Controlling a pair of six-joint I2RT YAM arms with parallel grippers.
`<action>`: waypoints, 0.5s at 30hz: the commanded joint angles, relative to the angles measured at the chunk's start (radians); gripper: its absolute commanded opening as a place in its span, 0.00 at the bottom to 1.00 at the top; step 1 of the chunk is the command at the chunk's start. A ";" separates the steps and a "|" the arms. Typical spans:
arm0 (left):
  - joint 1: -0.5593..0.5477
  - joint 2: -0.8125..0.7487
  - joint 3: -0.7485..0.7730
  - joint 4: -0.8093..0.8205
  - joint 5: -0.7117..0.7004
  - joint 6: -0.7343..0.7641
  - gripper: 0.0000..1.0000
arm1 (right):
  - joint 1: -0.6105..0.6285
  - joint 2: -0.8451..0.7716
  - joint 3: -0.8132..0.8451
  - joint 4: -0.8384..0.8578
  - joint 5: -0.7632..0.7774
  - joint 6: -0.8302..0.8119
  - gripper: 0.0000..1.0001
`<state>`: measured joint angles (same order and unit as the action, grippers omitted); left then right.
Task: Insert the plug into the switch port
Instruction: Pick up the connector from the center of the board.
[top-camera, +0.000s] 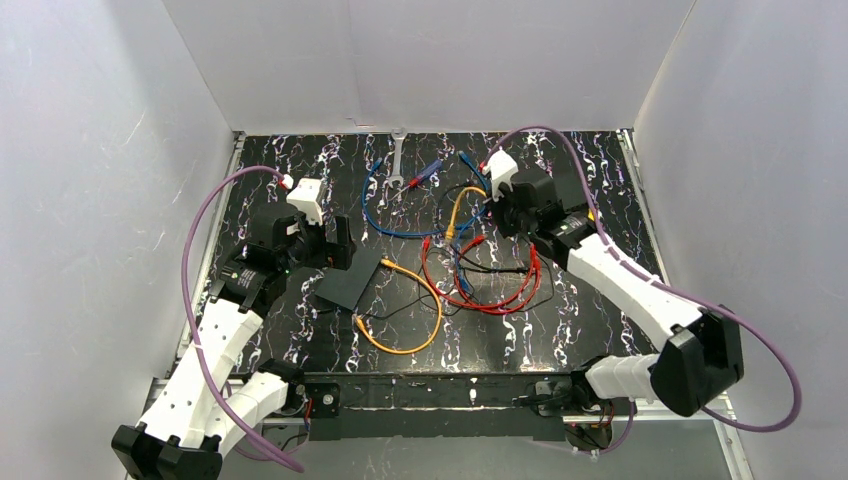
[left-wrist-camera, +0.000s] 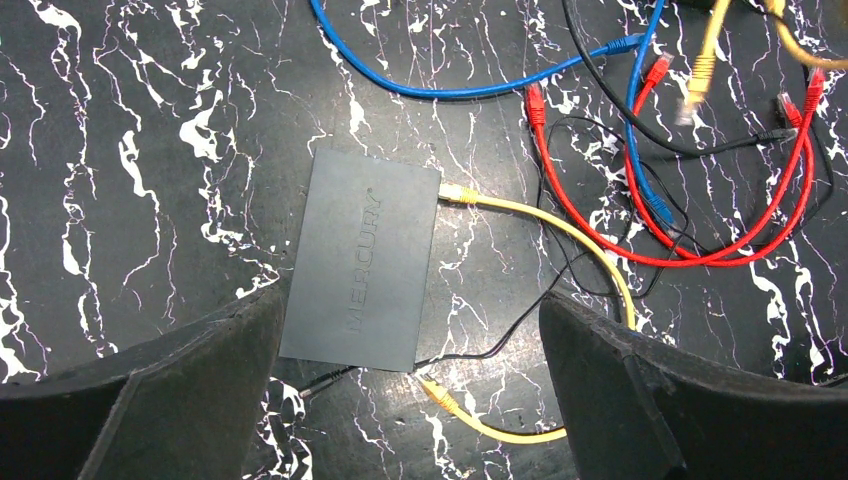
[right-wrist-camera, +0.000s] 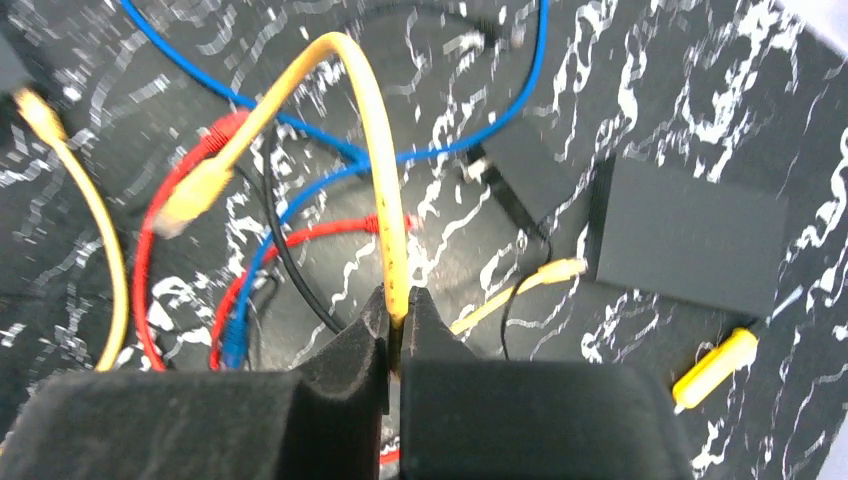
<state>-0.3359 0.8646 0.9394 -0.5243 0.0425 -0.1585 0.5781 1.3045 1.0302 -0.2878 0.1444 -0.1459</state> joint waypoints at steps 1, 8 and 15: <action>0.004 -0.007 0.015 -0.010 0.021 -0.003 0.98 | 0.006 -0.050 0.060 0.063 -0.085 -0.009 0.01; 0.004 -0.009 0.012 -0.005 0.034 -0.007 0.98 | 0.011 -0.093 0.053 0.178 -0.250 0.028 0.01; 0.003 -0.015 0.007 0.001 0.045 -0.009 0.98 | 0.015 -0.088 0.080 0.270 -0.384 0.080 0.01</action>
<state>-0.3359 0.8642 0.9394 -0.5240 0.0681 -0.1650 0.5850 1.2396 1.0645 -0.1379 -0.1215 -0.1040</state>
